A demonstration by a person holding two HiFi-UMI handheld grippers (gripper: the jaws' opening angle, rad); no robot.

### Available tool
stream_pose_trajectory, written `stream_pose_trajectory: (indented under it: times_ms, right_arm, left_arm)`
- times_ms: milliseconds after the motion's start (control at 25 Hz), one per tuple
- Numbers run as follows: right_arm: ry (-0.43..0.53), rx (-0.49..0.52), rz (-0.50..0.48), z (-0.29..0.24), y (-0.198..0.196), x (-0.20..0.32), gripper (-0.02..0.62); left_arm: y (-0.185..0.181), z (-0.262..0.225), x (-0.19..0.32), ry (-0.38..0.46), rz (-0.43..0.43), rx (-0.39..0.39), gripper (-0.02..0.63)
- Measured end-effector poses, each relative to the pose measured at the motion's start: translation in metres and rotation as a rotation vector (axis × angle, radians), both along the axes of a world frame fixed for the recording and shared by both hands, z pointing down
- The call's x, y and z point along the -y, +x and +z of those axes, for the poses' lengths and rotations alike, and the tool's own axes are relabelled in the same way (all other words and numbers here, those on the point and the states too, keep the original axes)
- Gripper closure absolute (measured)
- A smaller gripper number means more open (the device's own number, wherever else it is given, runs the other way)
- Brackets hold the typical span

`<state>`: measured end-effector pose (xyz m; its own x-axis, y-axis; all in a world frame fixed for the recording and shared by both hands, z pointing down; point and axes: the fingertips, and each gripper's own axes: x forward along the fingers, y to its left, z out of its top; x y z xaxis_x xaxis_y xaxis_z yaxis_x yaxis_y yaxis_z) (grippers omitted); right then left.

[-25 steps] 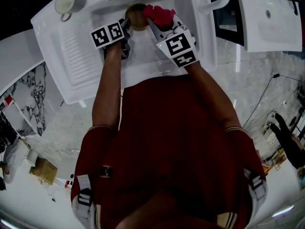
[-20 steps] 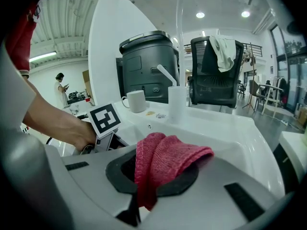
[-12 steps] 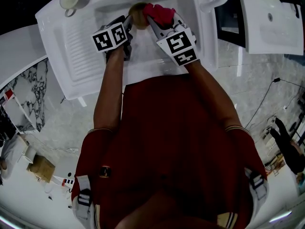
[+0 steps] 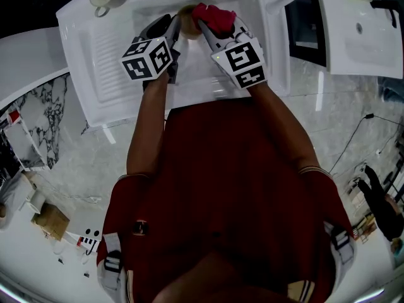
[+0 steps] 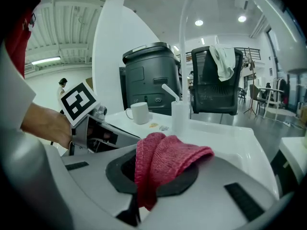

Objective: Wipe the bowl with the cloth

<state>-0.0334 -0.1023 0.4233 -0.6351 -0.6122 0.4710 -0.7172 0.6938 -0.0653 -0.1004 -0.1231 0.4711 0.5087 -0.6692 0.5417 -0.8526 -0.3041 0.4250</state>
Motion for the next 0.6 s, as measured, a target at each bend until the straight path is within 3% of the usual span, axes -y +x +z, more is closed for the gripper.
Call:
stream_pose_trajectory:
  times_ms: [240,600]
  right_arm:
    - [0.031,0.034,0.005,-0.020,0.004,-0.006,0.568]
    - [0.084,0.093,0.000,-0.050,0.006,-0.016,0.568]
  left_arm:
    - [0.007,-0.040,-0.008,0.146,0.027,-0.017,0.553]
    - [0.009,-0.084,-0.023,0.296,0.050,0.029,0.594]
